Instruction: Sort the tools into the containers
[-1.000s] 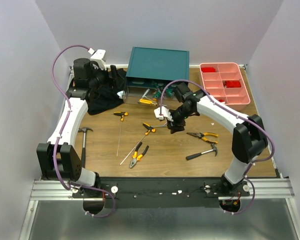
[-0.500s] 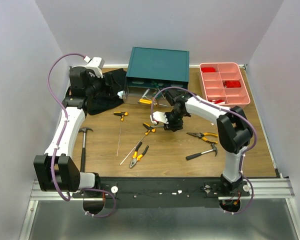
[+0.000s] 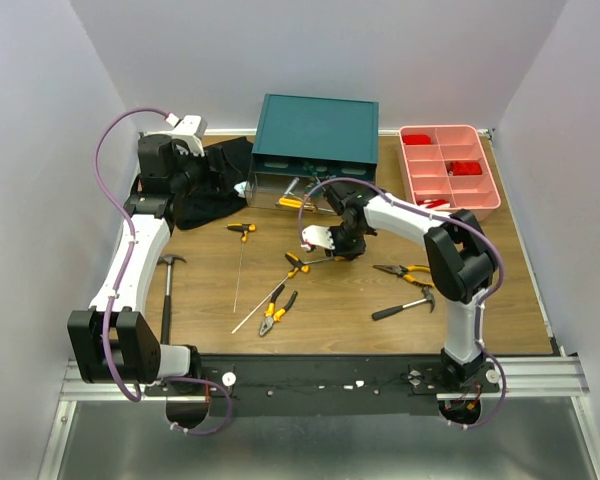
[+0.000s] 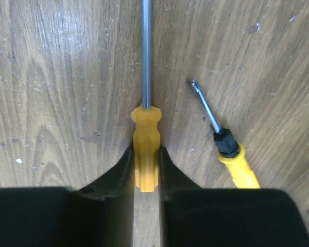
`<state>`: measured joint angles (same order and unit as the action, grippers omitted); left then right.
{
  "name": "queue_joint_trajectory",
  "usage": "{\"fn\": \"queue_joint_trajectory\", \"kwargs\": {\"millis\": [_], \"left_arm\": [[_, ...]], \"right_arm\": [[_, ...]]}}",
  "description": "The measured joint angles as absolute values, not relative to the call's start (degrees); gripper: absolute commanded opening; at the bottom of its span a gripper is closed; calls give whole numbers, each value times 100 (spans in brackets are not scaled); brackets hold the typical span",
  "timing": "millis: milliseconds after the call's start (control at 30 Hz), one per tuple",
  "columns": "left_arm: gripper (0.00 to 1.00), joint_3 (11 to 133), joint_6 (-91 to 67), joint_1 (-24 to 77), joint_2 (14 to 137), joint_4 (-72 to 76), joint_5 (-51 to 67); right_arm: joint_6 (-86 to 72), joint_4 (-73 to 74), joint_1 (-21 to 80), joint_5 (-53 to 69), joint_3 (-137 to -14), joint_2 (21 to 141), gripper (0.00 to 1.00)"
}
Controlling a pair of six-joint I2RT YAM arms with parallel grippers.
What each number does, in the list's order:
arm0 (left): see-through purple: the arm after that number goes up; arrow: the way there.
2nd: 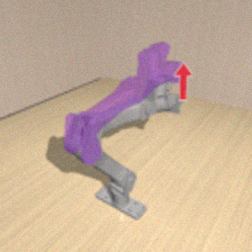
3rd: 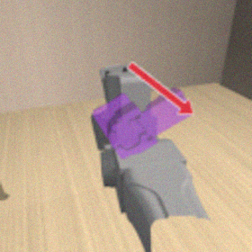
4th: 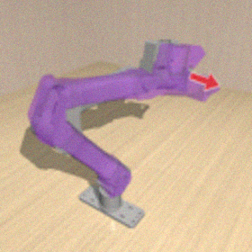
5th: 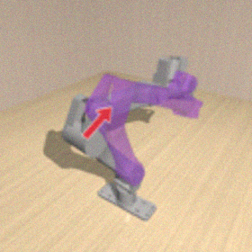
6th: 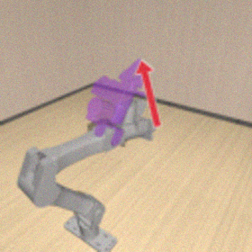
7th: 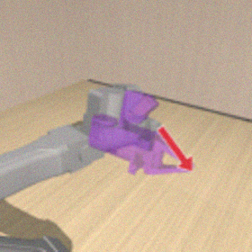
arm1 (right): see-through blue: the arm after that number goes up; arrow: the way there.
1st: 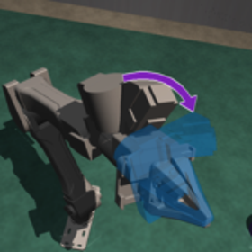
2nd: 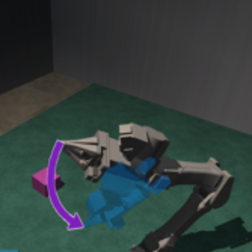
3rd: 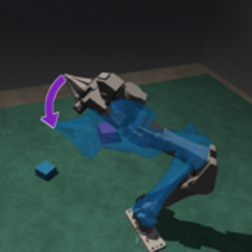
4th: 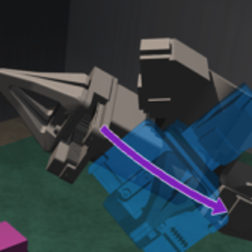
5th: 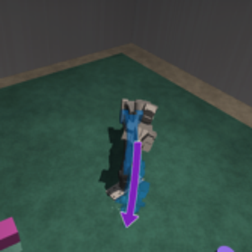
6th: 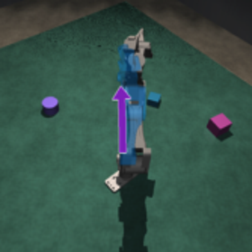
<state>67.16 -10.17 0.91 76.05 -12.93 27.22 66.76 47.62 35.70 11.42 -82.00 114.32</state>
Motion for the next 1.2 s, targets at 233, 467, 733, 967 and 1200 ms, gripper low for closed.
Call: {"fn": "queue_joint_trajectory", "kwargs": {"millis": [233,467,733,967,1200], "left_arm": [[83,6740,-1085,86,7686,-1256,2755],[83,6890,-1129,86,7776,-1192,2775],[84,7032,-1149,86,7824,-1140,2788],[84,7349,-1210,86,8130,-1048,2818],[84,7599,-1210,86,8311,-1046,2818]], "right_arm": [[6632,5081,3594,1363,-7933,10960,1],[6156,5599,3562,1874,-8895,9778,1],[5454,4672,3514,1826,-10232,9808,32],[5487,3680,3474,1153,-10219,10361,59],[5610,3675,3365,1962,-9579,9824,66]]}}
